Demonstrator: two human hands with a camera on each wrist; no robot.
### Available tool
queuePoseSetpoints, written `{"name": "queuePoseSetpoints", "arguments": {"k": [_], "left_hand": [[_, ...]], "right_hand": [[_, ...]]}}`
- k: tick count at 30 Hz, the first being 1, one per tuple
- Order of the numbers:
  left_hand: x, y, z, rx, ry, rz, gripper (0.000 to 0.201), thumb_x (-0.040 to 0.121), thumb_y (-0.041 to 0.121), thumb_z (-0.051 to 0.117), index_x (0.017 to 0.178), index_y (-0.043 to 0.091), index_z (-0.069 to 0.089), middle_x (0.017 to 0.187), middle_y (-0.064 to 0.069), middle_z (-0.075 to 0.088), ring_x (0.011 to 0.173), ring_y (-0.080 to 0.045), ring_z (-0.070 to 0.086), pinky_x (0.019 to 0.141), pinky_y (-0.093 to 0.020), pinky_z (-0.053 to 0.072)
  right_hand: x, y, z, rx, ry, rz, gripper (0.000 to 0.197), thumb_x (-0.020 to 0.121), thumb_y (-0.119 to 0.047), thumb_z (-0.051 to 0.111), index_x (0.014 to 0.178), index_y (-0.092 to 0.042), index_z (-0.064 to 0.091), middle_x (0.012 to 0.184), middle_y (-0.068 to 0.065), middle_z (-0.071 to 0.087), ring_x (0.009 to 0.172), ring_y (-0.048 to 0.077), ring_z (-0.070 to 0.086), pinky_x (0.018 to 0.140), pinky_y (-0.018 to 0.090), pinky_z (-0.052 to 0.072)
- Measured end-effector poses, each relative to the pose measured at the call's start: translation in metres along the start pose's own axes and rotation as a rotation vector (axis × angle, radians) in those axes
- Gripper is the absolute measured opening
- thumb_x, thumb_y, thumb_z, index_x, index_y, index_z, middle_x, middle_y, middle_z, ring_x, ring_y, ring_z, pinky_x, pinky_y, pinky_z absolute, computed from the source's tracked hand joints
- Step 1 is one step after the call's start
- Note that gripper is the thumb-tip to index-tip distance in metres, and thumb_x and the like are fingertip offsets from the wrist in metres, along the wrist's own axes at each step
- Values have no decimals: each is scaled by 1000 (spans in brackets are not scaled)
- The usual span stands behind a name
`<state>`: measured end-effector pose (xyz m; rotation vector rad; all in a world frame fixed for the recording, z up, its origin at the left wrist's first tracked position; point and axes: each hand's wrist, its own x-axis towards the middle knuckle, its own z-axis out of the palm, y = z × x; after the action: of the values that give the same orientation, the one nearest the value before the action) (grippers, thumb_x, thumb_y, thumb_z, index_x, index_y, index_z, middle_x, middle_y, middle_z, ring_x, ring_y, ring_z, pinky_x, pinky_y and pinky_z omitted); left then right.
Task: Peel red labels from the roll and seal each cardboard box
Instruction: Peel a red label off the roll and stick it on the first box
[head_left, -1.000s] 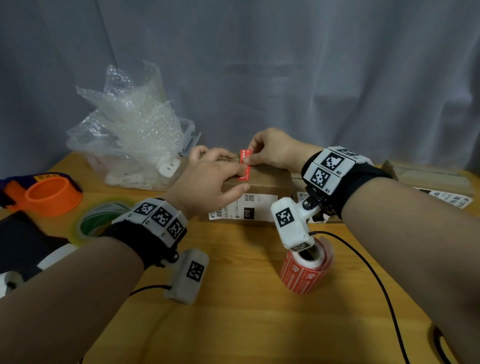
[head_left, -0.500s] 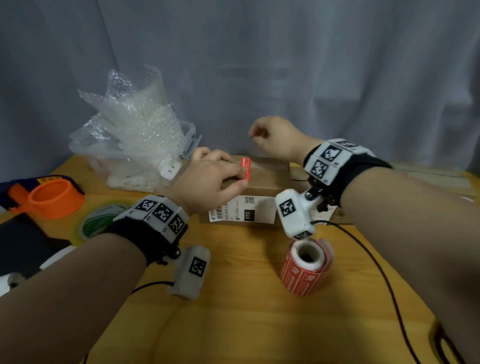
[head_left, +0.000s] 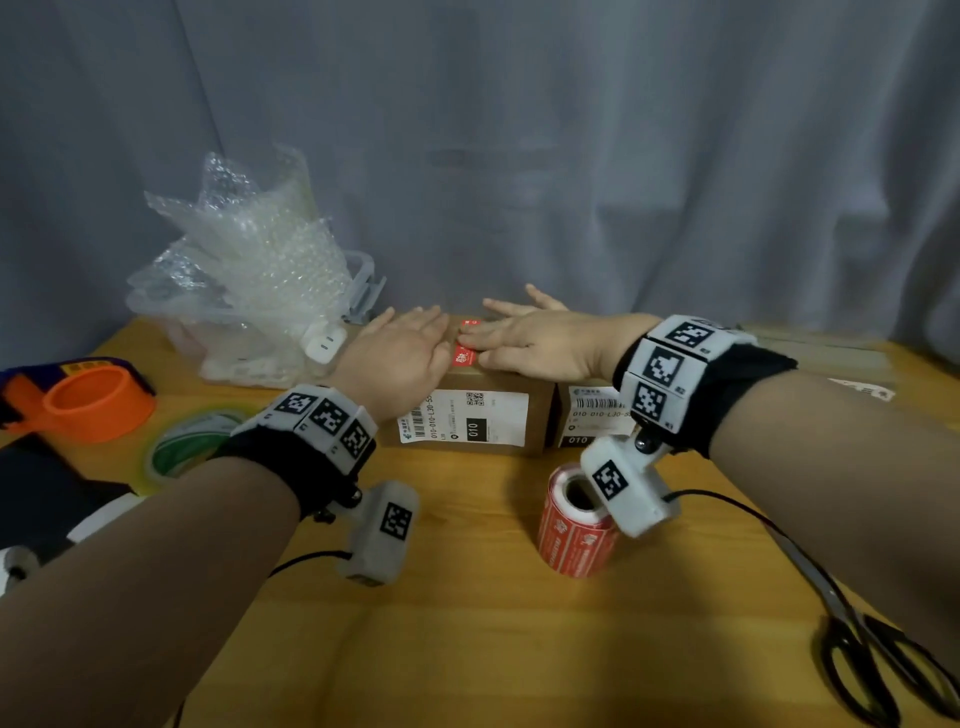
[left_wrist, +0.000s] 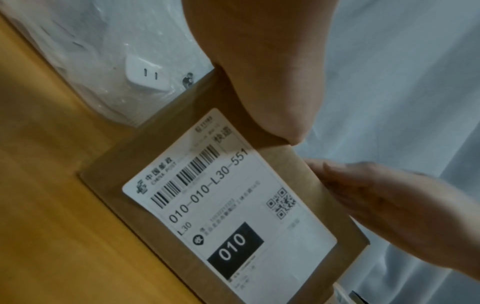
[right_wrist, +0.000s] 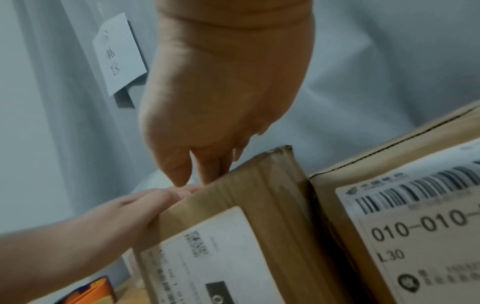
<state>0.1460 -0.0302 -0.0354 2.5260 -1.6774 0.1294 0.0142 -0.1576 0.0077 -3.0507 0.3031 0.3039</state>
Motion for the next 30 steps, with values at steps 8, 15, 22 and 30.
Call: {"name": "queuePoseSetpoints", "arguments": {"k": [8,15,22,30], "left_hand": [[-2,1,-2,43,-44,-3,53,101,34,15,150,15,17,159,0,16,147,-11,14,119,-36,4],[-2,1,-1,56,-44,-18,54,100,34,15,151,15,16,160,0,13,147,-11,12,120,-39,4],[-4,3,-3,56,-61,-33,54,99,32,15,151,15,14,160,1,10,147,-12,10,120,-40,2],[-3,2,-5,44,-80,-27,54,99,32,13,151,16,13,160,2,11,147,-11,10,120,-39,0]], "right_hand": [[19,0,-6,-40,-82,150,54,98,-50,15,149,-32,10,159,-16,4,147,14,-11,116,51,-17],[-1,-11,-1,5,-80,58,52,100,-43,23,149,-27,15,159,-13,8,147,9,-9,118,46,-14],[-19,-14,1,48,-88,-77,53,98,-35,35,148,-29,18,158,-12,12,148,11,-5,120,45,-8],[4,-2,-6,45,-119,81,50,100,-43,20,148,-34,16,158,-18,8,148,12,-6,119,50,-10]]}}
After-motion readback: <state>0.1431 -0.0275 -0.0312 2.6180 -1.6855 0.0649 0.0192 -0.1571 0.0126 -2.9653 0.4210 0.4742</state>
